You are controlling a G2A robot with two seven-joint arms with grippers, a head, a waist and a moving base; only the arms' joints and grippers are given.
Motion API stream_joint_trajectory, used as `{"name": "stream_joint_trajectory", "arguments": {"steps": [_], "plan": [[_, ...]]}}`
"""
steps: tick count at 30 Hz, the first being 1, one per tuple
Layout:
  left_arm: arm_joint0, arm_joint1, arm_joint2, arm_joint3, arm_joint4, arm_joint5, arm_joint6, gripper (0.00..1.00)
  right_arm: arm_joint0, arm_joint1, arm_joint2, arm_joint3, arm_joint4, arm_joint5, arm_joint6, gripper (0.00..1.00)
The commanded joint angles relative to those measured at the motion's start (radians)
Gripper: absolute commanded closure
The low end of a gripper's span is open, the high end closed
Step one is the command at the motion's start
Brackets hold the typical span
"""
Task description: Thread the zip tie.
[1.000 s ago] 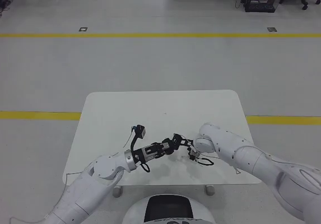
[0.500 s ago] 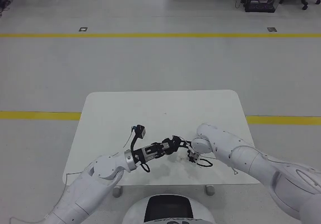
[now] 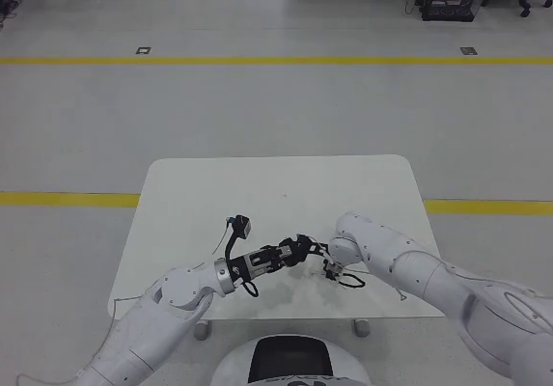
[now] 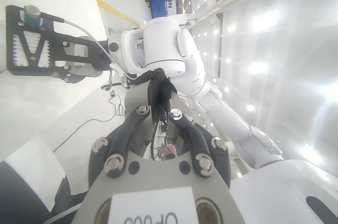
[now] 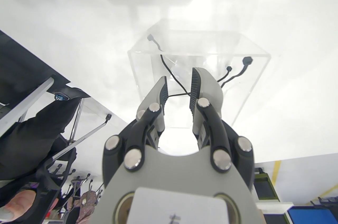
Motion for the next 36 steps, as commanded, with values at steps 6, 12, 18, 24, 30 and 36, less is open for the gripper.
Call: {"name": "stream_joint_trajectory", "arguments": {"steps": [6, 12, 18, 24, 30, 36], "plan": [[0.000, 0.000, 0.000, 0.000, 0.000, 0.000, 0.000, 1.00, -0.002, -0.010, 0.000, 0.024, -0.027, 0.000, -0.031, 1.00], [0.000, 0.000, 0.000, 0.000, 0.000, 0.000, 0.000, 1.00, -0.002, -0.015, 0.000, 0.035, -0.041, 0.000, -0.049, 1.00], [0.000, 0.000, 0.000, 0.000, 0.000, 0.000, 0.000, 1.00, -0.002, -0.013, 0.000, 0.022, -0.064, 0.000, -0.058, 0.87], [0.000, 0.000, 0.000, 0.000, 0.000, 0.000, 0.000, 1.00, -0.007, -0.001, 0.000, 0.000, -0.076, 0.000, -0.059, 0.80], [0.000, 0.000, 0.000, 0.000, 0.000, 0.000, 0.000, 1.00, -0.009, 0.006, 0.000, -0.021, -0.070, 0.000, -0.039, 0.78], [0.000, 0.000, 0.000, 0.000, 0.000, 0.000, 0.000, 1.00, -0.005, 0.014, 0.000, -0.029, -0.077, 0.000, -0.070, 0.79]]}}
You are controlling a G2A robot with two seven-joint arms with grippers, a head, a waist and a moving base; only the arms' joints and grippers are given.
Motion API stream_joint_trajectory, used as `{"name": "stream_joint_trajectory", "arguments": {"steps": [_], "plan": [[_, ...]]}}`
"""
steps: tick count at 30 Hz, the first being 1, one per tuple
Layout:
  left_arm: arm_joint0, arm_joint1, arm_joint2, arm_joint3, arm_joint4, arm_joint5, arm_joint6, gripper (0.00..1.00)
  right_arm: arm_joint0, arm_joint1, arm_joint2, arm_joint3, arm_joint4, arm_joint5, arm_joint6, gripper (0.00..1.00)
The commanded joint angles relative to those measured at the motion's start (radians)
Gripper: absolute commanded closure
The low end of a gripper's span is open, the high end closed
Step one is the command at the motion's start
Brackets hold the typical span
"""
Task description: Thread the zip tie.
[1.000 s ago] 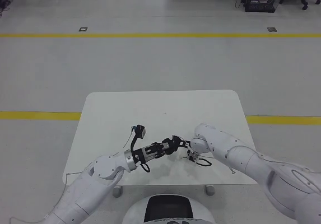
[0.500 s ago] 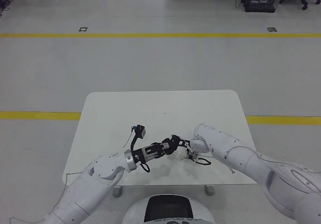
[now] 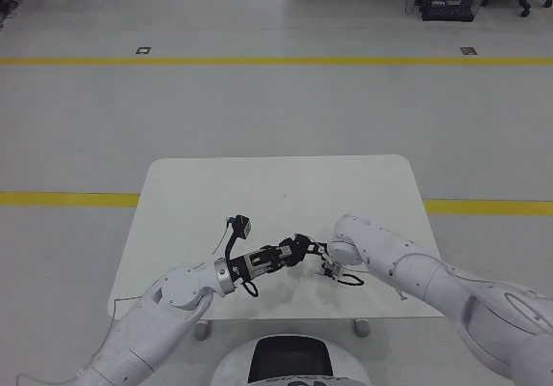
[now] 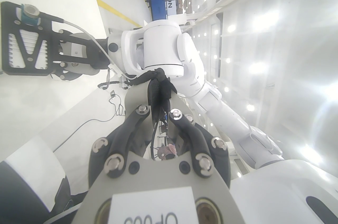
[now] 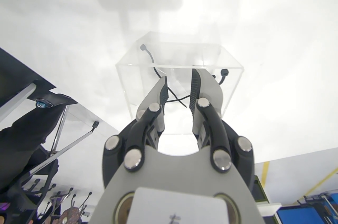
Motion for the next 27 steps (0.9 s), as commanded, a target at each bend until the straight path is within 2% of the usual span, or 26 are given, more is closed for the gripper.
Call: {"name": "stream_joint_trajectory", "arguments": {"steps": [1, 11, 18, 27], "plan": [[0.000, 0.000, 0.000, 0.000, 0.000, 0.000, 0.000, 1.00, 0.001, 0.004, 0.000, -0.003, -0.003, 0.000, -0.006, 0.80], [0.000, 0.000, 0.000, 0.000, 0.000, 0.000, 0.000, 1.00, -0.004, 0.028, 0.000, -0.071, 0.024, 0.000, 0.047, 0.79], [0.000, 0.000, 0.000, 0.000, 0.000, 0.000, 0.000, 1.00, 0.001, 0.025, 0.000, -0.076, 0.067, 0.000, 0.090, 0.77], [0.000, 0.000, 0.000, 0.000, 0.000, 0.000, 0.000, 1.00, -0.003, 0.005, 0.000, -0.054, 0.071, 0.000, 0.111, 0.78]]}}
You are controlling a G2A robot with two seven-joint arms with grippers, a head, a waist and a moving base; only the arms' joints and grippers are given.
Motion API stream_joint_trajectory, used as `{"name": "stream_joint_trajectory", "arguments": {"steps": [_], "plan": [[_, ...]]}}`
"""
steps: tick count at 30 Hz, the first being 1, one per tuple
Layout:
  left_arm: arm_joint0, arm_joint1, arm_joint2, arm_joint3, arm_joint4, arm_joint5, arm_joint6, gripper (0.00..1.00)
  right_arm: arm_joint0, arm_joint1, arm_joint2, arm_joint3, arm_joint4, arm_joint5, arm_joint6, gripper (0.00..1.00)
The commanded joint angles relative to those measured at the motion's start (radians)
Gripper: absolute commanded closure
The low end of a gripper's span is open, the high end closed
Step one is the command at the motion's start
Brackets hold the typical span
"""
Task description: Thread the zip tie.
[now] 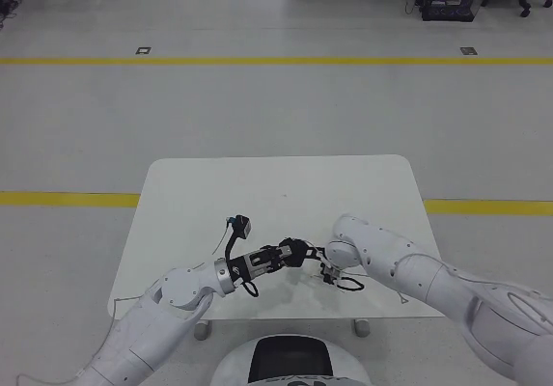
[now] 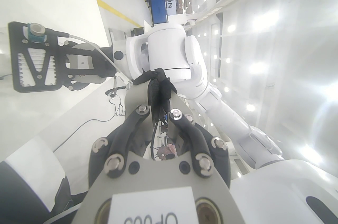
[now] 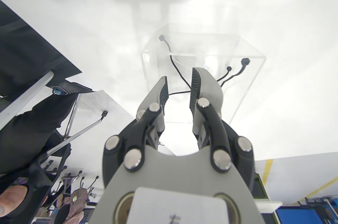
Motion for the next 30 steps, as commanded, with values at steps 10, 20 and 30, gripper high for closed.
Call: {"name": "stream_joint_trajectory", "arguments": {"steps": [10, 20, 30], "plan": [[0.000, 0.000, 0.000, 0.000, 0.000, 0.000, 0.000, 1.00, -0.012, -0.022, 0.000, 0.037, -0.031, 0.000, -0.027, 0.78], [0.000, 0.000, 0.000, 0.000, 0.000, 0.000, 0.000, 1.00, -0.022, -0.029, 0.000, 0.048, -0.082, 0.000, -0.064, 0.82], [0.000, 0.000, 0.000, 0.000, 0.000, 0.000, 0.000, 1.00, -0.019, -0.032, 0.000, 0.061, -0.082, 0.000, -0.066, 1.00]]}}
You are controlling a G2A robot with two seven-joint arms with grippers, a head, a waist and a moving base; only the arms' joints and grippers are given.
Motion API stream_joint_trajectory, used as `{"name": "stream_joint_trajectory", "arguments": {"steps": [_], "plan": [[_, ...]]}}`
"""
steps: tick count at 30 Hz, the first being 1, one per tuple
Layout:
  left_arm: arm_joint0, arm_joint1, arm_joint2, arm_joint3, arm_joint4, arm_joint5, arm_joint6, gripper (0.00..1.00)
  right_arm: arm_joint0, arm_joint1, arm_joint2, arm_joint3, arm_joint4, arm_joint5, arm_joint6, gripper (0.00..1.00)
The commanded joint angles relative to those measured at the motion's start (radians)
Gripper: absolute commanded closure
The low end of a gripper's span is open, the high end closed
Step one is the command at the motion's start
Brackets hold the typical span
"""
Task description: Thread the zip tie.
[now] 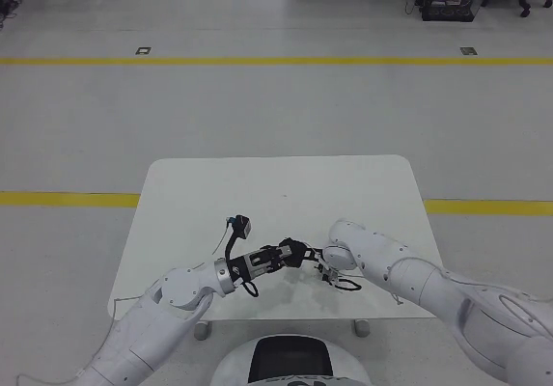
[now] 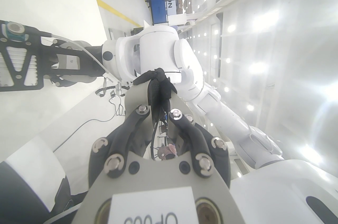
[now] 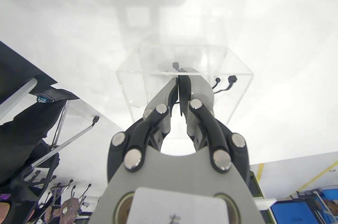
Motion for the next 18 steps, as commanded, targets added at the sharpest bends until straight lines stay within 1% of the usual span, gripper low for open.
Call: {"name": "stream_joint_trajectory", "arguments": {"steps": [1, 6, 10, 18], "plan": [[0.000, 0.000, 0.000, 0.000, 0.000, 0.000, 0.000, 1.00, 0.002, 0.002, 0.000, 0.000, 0.002, 0.000, -0.003, 1.00], [0.000, 0.000, 0.000, 0.000, 0.000, 0.000, 0.000, 1.00, 0.008, 0.012, 0.000, -0.014, 0.013, 0.000, -0.013, 1.00], [0.000, 0.000, 0.000, 0.000, 0.000, 0.000, 0.000, 1.00, 0.012, 0.030, 0.000, -0.042, 0.016, 0.000, -0.013, 1.00], [0.000, 0.000, 0.000, 0.000, 0.000, 0.000, 0.000, 1.00, 0.018, 0.082, 0.000, -0.123, 0.006, 0.000, -0.026, 1.00]]}}
